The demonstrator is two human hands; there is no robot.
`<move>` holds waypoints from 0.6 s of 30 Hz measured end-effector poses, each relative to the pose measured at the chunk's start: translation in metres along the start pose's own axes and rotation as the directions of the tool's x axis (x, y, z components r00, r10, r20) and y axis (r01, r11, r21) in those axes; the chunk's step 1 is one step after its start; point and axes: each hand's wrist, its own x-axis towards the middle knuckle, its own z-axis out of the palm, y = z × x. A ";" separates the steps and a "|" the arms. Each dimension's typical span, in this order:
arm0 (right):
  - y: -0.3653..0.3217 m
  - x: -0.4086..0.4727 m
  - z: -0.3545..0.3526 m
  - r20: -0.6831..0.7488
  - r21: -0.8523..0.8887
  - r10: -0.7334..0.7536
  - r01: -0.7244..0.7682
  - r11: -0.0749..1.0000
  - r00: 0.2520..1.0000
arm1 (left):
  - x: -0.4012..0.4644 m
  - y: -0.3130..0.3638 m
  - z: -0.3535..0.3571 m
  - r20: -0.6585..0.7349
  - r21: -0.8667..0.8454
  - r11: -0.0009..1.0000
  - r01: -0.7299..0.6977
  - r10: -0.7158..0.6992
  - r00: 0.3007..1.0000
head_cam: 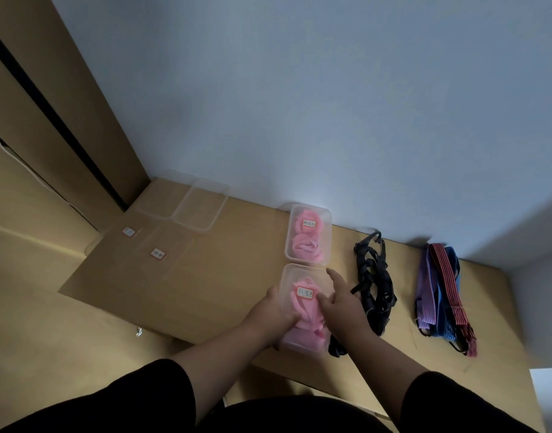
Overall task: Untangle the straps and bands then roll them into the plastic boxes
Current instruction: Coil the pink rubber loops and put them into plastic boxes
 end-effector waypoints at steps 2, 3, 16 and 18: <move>0.001 0.002 0.003 0.002 -0.048 0.023 -0.023 0.999 1.000 | 0.003 0.000 0.005 -0.025 0.137 0.988 -0.065 0.069 0.997; 0.002 0.003 0.003 0.003 -0.081 0.032 -0.031 0.996 0.999 | 0.005 0.000 0.007 -0.026 0.207 0.974 -0.092 0.099 0.995; 0.019 -0.003 0.028 -0.182 -0.083 0.000 -0.015 0.996 0.983 | 0.013 -0.008 0.019 0.071 0.417 0.896 -0.153 0.136 0.988; 0.024 -0.002 0.032 -0.205 -0.069 0.030 -0.045 0.997 0.978 | 0.014 -0.008 0.020 0.063 0.440 0.882 -0.170 0.158 0.985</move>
